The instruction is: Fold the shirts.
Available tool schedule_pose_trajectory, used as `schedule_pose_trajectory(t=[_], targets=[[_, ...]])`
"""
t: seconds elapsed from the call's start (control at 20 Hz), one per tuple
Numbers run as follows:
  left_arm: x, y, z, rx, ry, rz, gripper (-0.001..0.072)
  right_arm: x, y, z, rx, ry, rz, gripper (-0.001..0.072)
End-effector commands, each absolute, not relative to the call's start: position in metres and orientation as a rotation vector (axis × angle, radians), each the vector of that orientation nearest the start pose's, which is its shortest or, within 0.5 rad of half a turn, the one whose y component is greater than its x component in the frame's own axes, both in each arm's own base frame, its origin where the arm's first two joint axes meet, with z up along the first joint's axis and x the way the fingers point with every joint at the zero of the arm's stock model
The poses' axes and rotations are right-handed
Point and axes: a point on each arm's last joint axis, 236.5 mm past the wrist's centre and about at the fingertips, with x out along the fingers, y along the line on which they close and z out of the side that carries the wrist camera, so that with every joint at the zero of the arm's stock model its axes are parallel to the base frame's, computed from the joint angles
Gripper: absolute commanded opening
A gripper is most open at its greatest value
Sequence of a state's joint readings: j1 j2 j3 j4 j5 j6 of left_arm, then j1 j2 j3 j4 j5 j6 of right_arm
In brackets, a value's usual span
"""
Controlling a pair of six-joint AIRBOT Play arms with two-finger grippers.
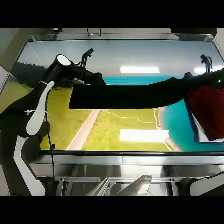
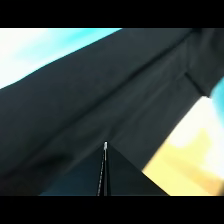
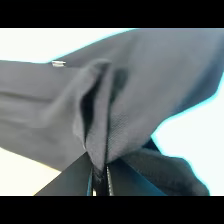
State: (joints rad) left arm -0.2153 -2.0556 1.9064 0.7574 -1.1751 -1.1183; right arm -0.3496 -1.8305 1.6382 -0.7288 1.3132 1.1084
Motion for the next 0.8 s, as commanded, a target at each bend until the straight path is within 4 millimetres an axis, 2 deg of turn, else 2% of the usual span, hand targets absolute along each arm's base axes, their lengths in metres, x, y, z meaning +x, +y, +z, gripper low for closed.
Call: schedule_pose_trajectory(t=[0.0,0.15,0.25,0.4,0.5,0.6,0.65,0.75], targets=[[0.526,-0.307,-0.053,-0.215,1.111,-0.823,0.0012,0.508,0.033,0.066,0.624,1.022,0.592,0.0018],[0.518,-0.358,-0.075,-0.219,1.139,-0.867,0.0012,0.504,0.092,0.125,0.7,0.919,0.77,0.0018],[0.511,-0.382,-0.088,-0.226,1.138,-0.873,0.0013,0.497,0.135,0.154,0.72,0.88,0.875,0.0018],[0.493,-0.395,-0.112,-0.225,1.18,-0.864,0.0013,0.487,0.194,0.164,0.709,0.887,0.967,0.0018],[0.482,-0.397,-0.118,-0.225,1.223,-0.872,0.0013,0.483,0.228,0.165,0.702,0.889,0.987,0.0018],[0.478,-0.396,-0.105,-0.215,1.241,-0.907,0.0012,0.479,0.255,0.165,0.689,0.884,1.006,0.0018],[0.475,-0.39,-0.092,-0.205,1.255,-0.935,0.0011,0.477,0.266,0.165,0.683,0.885,1.014,0.0018],[0.471,-0.363,-0.044,-0.188,1.272,-0.984,0.001,0.473,0.282,0.163,0.674,0.891,1.027,0.0018]])
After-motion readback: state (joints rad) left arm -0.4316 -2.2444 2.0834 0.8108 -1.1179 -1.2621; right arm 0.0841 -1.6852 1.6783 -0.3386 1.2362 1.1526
